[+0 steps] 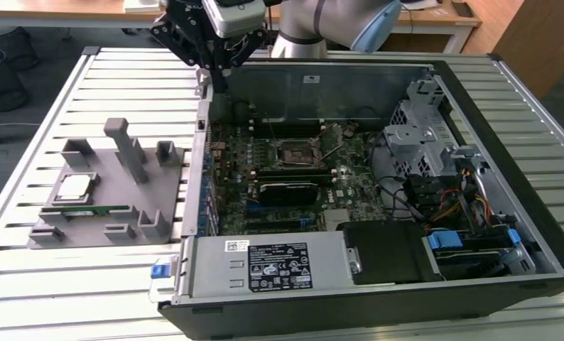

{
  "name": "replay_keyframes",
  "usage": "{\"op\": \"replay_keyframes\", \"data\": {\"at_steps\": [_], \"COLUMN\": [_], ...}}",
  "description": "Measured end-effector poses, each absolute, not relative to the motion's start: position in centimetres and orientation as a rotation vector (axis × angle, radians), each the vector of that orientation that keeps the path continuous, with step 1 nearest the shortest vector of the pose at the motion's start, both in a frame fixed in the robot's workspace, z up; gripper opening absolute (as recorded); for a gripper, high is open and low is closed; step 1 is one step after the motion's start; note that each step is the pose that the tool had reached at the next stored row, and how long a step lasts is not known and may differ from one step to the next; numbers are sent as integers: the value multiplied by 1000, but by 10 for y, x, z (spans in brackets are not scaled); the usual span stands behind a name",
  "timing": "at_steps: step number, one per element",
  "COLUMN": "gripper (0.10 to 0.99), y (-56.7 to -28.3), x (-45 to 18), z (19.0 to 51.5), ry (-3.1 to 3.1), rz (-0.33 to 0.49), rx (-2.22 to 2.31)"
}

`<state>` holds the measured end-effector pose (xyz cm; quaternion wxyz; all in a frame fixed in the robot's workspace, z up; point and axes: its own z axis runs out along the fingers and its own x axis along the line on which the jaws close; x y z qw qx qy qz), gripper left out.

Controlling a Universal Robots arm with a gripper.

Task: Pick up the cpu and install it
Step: 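Reach for the cpu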

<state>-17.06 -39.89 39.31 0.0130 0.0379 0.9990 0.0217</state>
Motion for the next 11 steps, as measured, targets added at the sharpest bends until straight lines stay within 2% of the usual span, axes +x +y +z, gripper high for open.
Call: {"op": "replay_keyframes", "data": {"at_steps": [11], "gripper": [106], "y": [-399], "x": [-176], "z": [393], "ry": [3113], "rz": [68], "rx": [118]}}
